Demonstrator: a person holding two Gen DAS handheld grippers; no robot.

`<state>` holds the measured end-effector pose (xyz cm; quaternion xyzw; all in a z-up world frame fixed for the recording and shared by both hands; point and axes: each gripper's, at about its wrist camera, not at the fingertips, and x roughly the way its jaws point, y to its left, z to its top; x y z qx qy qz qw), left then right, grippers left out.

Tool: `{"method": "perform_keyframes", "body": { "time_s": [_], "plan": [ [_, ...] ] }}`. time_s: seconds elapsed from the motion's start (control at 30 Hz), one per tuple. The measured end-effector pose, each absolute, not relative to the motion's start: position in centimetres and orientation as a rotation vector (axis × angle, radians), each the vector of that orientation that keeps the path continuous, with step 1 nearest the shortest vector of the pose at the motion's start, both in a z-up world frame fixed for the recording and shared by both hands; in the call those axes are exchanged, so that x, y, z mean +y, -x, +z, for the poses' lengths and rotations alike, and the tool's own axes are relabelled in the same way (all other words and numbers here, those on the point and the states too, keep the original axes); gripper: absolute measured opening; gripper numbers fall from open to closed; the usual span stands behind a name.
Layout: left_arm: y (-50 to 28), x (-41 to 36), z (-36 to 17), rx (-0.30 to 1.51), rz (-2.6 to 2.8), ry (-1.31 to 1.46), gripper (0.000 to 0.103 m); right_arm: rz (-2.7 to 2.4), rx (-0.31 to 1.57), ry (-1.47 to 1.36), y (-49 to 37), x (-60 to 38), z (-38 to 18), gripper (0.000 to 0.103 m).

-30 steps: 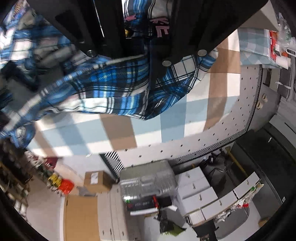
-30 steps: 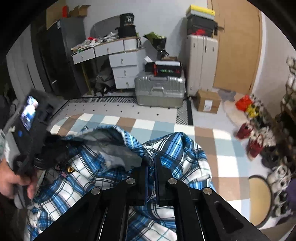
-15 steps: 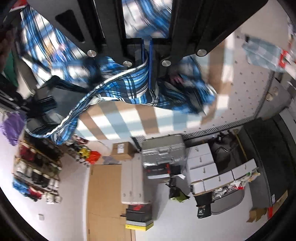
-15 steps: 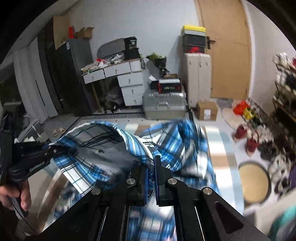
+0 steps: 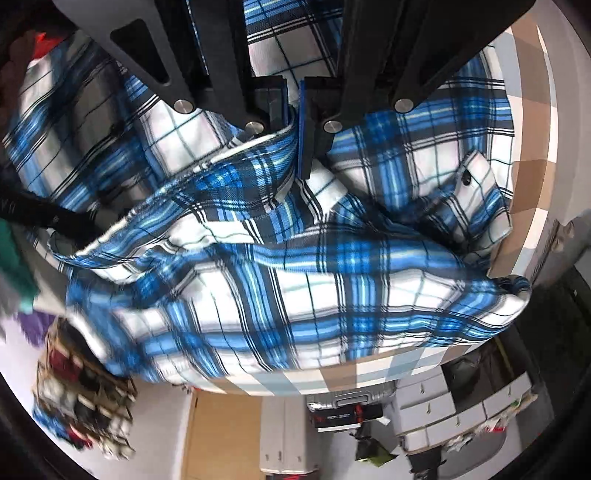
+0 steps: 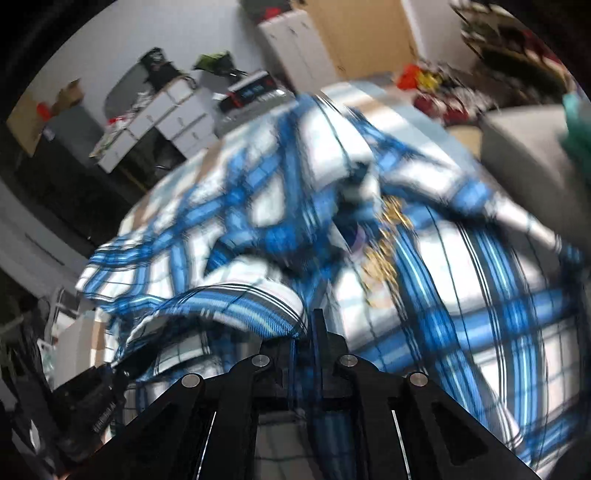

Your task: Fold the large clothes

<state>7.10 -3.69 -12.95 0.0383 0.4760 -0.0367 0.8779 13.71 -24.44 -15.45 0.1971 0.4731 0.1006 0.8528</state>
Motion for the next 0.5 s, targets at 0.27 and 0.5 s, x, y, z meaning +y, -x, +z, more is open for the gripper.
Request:
{"method": "perform_keyframes", "body": {
  "time_s": [0.27,0.5],
  "plan": [
    [-8.1,-5.0,-11.8,0.977,-0.197,-0.073,0.0,0.262,0.863,-0.41,-10.8,-27.2,-12.4,0.065],
    [-8.3,-6.9,-12.2,0.981,-0.261,-0.112,0.0,0.154,0.827,-0.405,-17.1,-28.3,-8.9,0.084]
  ]
}}
